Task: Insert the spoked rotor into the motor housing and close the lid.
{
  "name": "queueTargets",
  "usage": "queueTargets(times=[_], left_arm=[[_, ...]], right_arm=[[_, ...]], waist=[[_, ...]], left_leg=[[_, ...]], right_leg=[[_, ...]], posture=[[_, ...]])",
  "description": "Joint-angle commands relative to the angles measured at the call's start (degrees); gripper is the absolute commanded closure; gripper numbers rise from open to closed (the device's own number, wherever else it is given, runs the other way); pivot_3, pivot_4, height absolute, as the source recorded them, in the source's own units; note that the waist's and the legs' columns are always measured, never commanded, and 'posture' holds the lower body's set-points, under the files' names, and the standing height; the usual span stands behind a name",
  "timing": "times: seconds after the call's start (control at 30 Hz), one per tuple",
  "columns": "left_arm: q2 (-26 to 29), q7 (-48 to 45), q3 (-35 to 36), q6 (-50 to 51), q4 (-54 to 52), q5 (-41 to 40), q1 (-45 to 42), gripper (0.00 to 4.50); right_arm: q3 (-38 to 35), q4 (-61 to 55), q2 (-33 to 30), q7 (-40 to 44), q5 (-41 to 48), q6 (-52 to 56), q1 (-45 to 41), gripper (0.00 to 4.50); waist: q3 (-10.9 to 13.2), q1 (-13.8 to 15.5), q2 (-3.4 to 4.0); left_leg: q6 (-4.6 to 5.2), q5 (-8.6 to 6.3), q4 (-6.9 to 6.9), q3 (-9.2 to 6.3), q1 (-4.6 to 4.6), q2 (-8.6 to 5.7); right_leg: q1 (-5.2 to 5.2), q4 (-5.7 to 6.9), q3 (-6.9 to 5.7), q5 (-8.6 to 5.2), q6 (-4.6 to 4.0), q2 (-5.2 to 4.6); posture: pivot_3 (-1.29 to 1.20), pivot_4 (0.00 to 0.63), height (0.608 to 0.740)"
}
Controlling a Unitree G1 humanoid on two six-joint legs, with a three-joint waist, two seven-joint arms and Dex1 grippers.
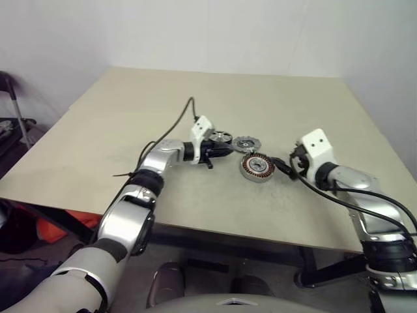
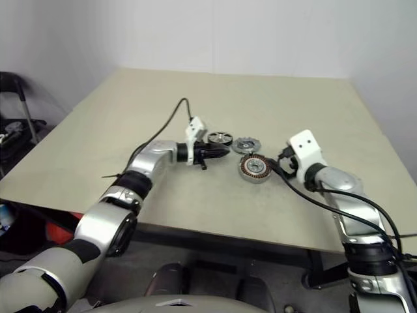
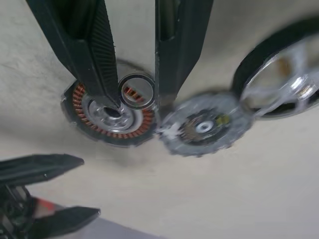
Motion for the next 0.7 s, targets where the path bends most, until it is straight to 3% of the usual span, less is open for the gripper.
queueTargets(times=[0.03,0.37,0.7], left_arm=[[-2.3,-1.2,-0.8,-5.1,5.0,2.6,-4.7,3.82],[-10.0,2.3,-1.3,-10.9,16.2,9.2,-10.2,3.82],[-13.0,8.6,-0.9,-11.8,19.1,13.3,-12.0,3.82]], right_arm=[[-4.5,-6.6,-1.5,0.6,1.3,0.9,3.9,0.00],[-7.1,-17.2,0.9,-2.1,1.9,5.9,11.3,0.00],[-8.7,-20.6,2.2,-4.1,1.9,8.3,13.6,0.00]], waist=[[0.0,0.2,0.00],[0.0,0.2,-0.01],[0.0,0.2,0.00]], left_leg=[[0.08,-0.04,0.01,-0.01,0.00,-0.01],[0.46,-0.23,0.02,-0.01,0.07,-0.12],[0.60,-0.23,0.01,-0.01,0.10,-0.37]], right_leg=[[0.01,-0.02,0.00,-0.02,0.03,0.00],[0.09,-0.09,-0.01,-0.06,0.14,-0.11],[0.16,-0.09,-0.02,-0.02,0.26,-0.36]], posture=[[0.00,0.000,0.740],[0.00,0.000,0.740],[0.00,0.000,0.740]])
